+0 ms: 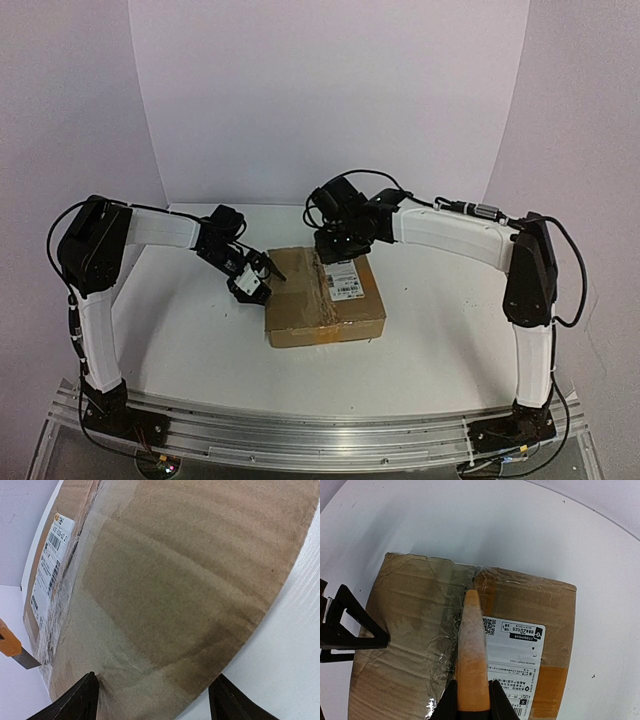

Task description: Unpack the express box

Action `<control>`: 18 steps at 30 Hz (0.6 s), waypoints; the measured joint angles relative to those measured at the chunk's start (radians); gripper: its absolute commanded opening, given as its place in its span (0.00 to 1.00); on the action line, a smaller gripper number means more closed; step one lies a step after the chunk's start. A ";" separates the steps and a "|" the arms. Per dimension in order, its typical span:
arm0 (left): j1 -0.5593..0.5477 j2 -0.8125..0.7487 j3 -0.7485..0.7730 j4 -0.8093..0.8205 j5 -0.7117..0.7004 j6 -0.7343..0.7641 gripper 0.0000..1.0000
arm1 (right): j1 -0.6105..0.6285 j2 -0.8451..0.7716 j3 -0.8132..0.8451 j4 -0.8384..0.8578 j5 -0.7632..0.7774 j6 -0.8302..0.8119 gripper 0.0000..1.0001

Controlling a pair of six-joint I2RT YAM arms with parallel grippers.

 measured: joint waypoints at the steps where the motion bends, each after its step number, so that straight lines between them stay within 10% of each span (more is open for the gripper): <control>1: 0.000 0.000 0.000 0.000 0.000 0.000 0.76 | 0.001 0.000 0.000 0.000 0.000 -0.002 0.00; 18: -0.001 0.000 0.000 -0.006 0.001 0.000 0.74 | 0.005 0.067 0.066 0.025 0.044 -0.046 0.00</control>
